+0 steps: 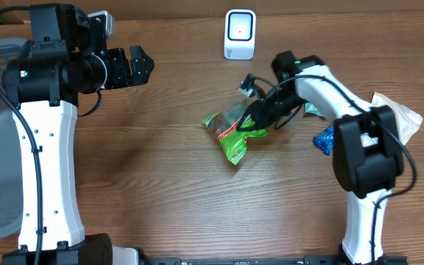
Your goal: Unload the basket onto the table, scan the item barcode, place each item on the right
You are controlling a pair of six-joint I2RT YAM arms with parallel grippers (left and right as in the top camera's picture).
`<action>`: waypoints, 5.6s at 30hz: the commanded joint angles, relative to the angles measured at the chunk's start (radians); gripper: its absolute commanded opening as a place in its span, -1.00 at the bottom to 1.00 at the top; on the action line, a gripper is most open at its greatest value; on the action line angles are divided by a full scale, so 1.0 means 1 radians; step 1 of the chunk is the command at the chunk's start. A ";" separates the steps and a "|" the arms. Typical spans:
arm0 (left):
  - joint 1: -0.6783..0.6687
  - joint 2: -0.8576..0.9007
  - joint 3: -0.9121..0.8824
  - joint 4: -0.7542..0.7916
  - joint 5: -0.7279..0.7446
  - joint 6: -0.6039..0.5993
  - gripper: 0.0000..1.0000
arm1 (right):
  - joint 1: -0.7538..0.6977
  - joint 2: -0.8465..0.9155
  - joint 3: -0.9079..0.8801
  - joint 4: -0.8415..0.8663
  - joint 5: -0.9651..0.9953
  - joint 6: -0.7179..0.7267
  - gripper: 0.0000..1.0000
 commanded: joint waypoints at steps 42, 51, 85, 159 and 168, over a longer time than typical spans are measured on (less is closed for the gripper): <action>-0.006 -0.001 0.003 0.001 0.000 -0.013 0.99 | 0.111 -0.475 0.007 0.476 1.133 0.366 -0.93; -0.006 -0.001 0.003 0.001 0.000 -0.013 0.99 | 0.211 -0.335 0.007 0.842 1.484 -0.389 -0.92; -0.006 -0.001 0.003 0.001 0.000 -0.013 0.99 | 0.179 -0.063 0.007 1.326 1.409 -1.482 -0.92; -0.006 -0.001 0.003 0.001 0.000 -0.013 0.99 | -0.595 -1.313 -0.060 -0.216 0.466 0.647 1.00; -0.006 -0.001 0.003 0.001 0.000 -0.013 1.00 | -0.491 -1.479 -0.398 0.245 0.595 0.602 1.00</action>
